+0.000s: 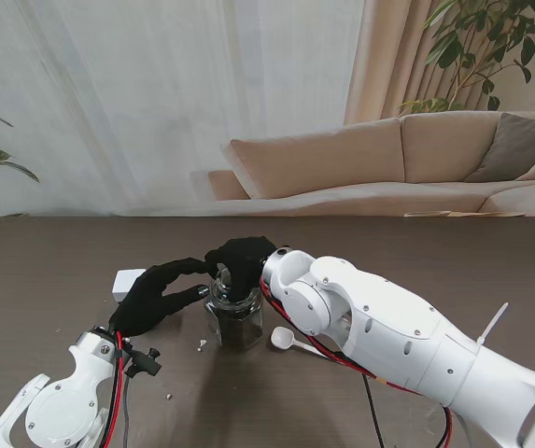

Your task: Portion coffee beans from the glass jar into the coffee jar

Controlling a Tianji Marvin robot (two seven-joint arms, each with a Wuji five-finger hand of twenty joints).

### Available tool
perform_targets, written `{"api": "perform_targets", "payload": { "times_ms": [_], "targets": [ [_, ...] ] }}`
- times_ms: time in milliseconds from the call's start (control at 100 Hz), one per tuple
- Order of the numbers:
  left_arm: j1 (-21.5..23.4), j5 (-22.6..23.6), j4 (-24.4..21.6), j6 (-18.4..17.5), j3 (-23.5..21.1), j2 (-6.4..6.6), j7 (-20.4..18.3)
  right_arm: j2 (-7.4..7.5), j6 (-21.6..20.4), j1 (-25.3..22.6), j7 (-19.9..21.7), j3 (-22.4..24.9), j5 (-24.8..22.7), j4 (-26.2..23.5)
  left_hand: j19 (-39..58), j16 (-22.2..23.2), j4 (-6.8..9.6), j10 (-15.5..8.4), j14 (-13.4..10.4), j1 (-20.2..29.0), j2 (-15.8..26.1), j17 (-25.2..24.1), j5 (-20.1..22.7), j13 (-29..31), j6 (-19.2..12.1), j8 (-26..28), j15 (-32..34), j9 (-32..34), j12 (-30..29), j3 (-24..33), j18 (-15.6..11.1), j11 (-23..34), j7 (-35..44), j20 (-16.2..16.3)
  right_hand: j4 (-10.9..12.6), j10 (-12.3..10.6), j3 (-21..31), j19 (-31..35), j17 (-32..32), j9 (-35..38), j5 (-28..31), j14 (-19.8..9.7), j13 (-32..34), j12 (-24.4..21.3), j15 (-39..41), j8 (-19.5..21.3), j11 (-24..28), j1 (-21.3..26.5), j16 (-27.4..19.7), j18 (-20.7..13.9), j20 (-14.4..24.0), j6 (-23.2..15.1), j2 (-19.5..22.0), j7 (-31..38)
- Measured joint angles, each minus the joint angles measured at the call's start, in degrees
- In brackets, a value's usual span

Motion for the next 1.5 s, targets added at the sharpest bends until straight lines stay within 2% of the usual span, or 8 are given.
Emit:
{"api": "perform_targets", "payload": {
  "times_ms": [60, 210, 540, 800, 1180, 1500],
  "targets": [
    [0.02, 0.00, -0.01, 0.00, -0.01, 0.00, -0.01, -0.18, -0.05, -0.27, -0.98, 0.19, 0.27, 0.36, 0.00, 0.00, 0.00, 0.00, 0.00, 0.00, 0.01, 0.00, 0.00, 0.00, 0.00, 0.00, 0.00, 0.00, 0.00, -0.27, 0.00, 0.00, 0.00, 0.00, -1.76, 0.99, -0.88, 0.61, 0.04, 2.69, 1.76, -0.20, 1.75, -0.01, 1.26, -1.37, -0.96, 0.03, 0.80, -0.40, -0.01, 1.18, -0.12, 0.01],
    [0.13, 0.00, -0.05, -0.04, -0.09, 0.00, 0.09, -0.69, -0.21, -0.95, -2.39, 0.80, 1.63, 1.07, 0.00, 0.00, 0.00, 0.01, 0.00, 0.00, 0.01, 0.00, 0.00, 0.00, 0.00, 0.00, 0.00, 0.00, 0.00, -0.42, 0.00, 0.00, 0.00, 0.00, -3.99, 2.70, -1.36, 1.16, 0.06, 5.38, 3.61, -0.11, 2.99, 1.71, 4.16, -2.06, -1.11, 0.03, 2.65, -1.74, -0.02, 3.28, -0.65, 0.01],
    [0.90, 0.55, -0.35, -1.14, -0.71, -0.09, 1.46, -1.12, 1.08, -2.80, -3.05, 2.97, 4.16, 0.86, 0.00, 0.00, 0.00, 0.05, 0.00, 0.00, 0.01, 0.00, 0.00, 0.00, 0.00, 0.01, 0.00, 0.00, 0.00, -0.43, 0.00, 0.00, 0.00, 0.00, -4.73, 4.25, -2.66, 1.35, 0.06, 7.00, 5.30, -0.03, 3.08, 3.63, 6.07, -5.34, -1.17, 0.13, 3.72, -2.56, -0.02, 5.70, -0.66, 0.02],
    [1.12, 1.76, -0.41, -1.87, -0.77, -0.36, 3.58, -1.16, 3.32, -4.33, -3.71, 5.13, 6.19, -0.62, 0.00, 0.00, 0.00, 0.04, 0.00, 0.00, 0.01, -0.04, -0.57, 0.00, 0.00, 0.04, 0.00, 0.00, 0.00, -0.49, 0.00, 0.00, -0.05, 0.00, -5.28, 4.74, -2.72, 1.94, 0.07, 7.83, 5.95, 0.32, 3.10, 3.63, 6.64, -5.73, -1.24, 0.15, 3.80, -2.57, -0.03, 6.50, -0.66, 0.02],
    [1.38, 2.02, -0.64, -1.90, -0.93, -0.53, 4.05, -1.56, 6.13, -4.80, -4.10, 6.82, 8.47, -2.72, 0.00, 0.00, 0.00, 0.04, 0.00, 0.00, 0.01, -0.05, -0.57, 0.00, 0.00, 0.04, 0.00, 0.00, 0.00, -0.63, 0.00, 0.00, -0.05, 0.00, -5.81, 5.16, -2.76, 2.00, 0.07, 8.42, 6.25, 0.46, 3.11, 3.62, 6.94, -6.04, -1.27, 0.15, 4.32, -2.57, -0.04, 7.08, -0.66, 0.02],
    [1.72, 2.17, -0.95, -2.00, -1.16, -0.55, 4.15, -1.15, 8.87, -7.04, -3.87, 13.05, 7.84, -5.18, 0.00, 0.00, 0.00, 0.04, 0.00, 0.00, 0.01, -0.05, -0.57, -0.03, 0.00, 0.04, 0.00, 0.00, 0.00, -0.64, 0.00, 0.00, -0.06, 0.00, -5.81, 5.27, -2.76, 2.03, 0.07, 8.44, 6.30, 0.57, 3.11, 3.62, 7.14, -6.06, -1.27, 0.15, 4.41, -2.57, -0.04, 7.18, -0.66, 0.02]
  ]
}}
